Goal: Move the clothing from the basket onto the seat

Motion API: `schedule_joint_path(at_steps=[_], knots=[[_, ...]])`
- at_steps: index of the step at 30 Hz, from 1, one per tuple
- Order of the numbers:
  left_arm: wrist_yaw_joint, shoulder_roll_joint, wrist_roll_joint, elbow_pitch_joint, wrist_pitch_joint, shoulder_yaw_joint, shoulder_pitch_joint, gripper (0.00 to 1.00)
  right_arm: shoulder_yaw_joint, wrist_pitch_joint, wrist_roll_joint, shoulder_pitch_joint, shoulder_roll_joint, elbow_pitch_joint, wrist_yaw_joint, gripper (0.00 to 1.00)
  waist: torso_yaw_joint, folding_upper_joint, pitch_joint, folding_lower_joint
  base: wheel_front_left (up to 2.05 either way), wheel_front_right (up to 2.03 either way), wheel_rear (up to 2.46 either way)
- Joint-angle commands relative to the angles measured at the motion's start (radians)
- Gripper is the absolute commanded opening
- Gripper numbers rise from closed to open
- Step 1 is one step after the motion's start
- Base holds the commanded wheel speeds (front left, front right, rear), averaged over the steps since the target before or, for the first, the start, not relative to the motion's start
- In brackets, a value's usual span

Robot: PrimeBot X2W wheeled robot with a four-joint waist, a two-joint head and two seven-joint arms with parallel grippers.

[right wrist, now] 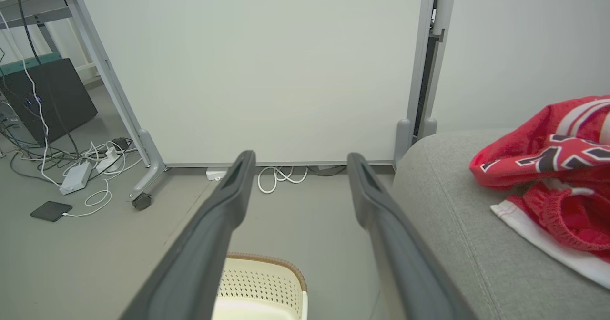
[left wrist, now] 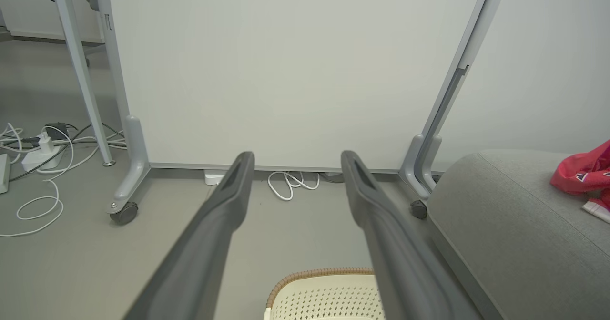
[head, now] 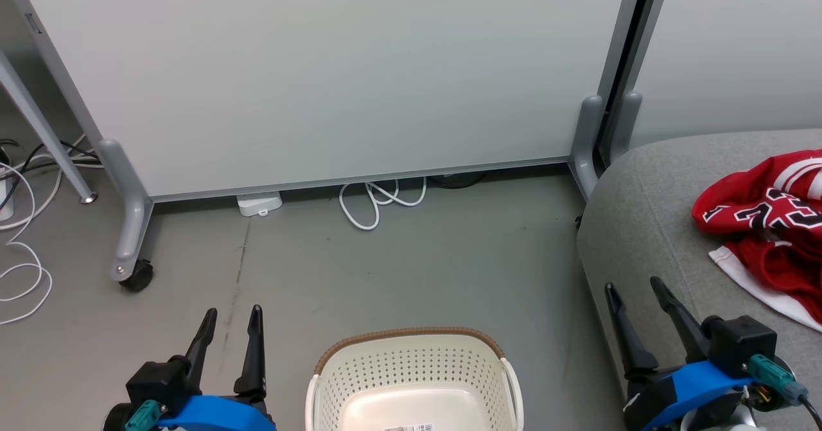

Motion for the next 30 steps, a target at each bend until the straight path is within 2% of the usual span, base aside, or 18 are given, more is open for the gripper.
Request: schedule_joint_path(at_steps=[1, 26, 27, 30], knots=[[-0.001, 0.002, 0.002, 0.002, -0.003, 0.004, 0.006, 1.00, -0.006, 0.003, -0.008, 0.018, 0.004, -0.006, 0.000, 1.00, -0.004, -0.0001, 0.001, 0.0001, 0.00, 0.00, 0.00], [-0.001, 0.002, -0.020, -0.006, -0.003, -0.032, -0.007, 1.00, -0.018, 0.020, -0.014, 0.033, 0.027, -0.037, 0.000, 1.00, -0.022, -0.0001, 0.037, 0.0001, 0.00, 0.00, 0.00], [0.000, -0.002, -0.020, -0.002, 0.001, -0.027, 0.004, 0.00, -0.019, 0.022, -0.016, 0.020, 0.025, -0.035, 0.000, 0.00, -0.022, -0.0001, 0.037, 0.0001, 0.00, 0.00, 0.00], [0.000, -0.010, -0.021, 0.023, 0.005, -0.027, 0.024, 0.00, -0.017, 0.025, -0.015, 0.027, 0.026, -0.005, 0.000, 0.00, -0.022, -0.0001, 0.037, 0.0002, 0.00, 0.00, 0.00]])
